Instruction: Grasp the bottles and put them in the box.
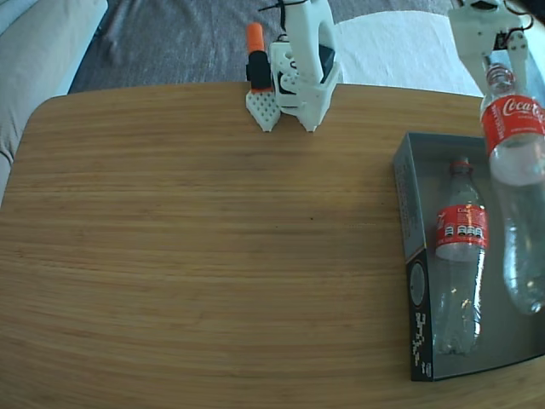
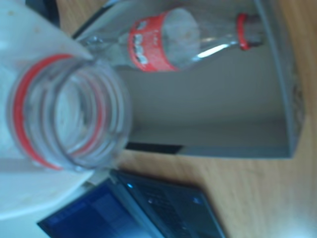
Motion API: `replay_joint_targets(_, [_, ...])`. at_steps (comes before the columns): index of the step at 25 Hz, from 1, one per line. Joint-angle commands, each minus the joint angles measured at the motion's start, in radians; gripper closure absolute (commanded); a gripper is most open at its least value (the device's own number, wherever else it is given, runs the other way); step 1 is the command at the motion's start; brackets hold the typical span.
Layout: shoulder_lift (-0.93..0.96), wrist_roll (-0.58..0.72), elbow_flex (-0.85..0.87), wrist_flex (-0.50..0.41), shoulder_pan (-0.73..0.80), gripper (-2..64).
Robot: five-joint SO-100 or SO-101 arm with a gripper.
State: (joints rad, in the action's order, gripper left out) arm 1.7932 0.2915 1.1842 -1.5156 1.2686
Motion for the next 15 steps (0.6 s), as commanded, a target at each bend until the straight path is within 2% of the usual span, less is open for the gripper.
replay_joint_targets(1, [-0.011, -0.003, -0.043, 0.012, 0.117, 61.9])
replay_joint_targets(3, [-0.052, -0.003, -0.054, 0.029, 0.155, 61.9])
replay_joint_targets(8, [-0.16, 0.003, -0.063, 0.143, 0.156, 61.9])
replay_joint_targets(15, [-0.383, 0.005, -0.178, 0.14, 0.091, 61.9])
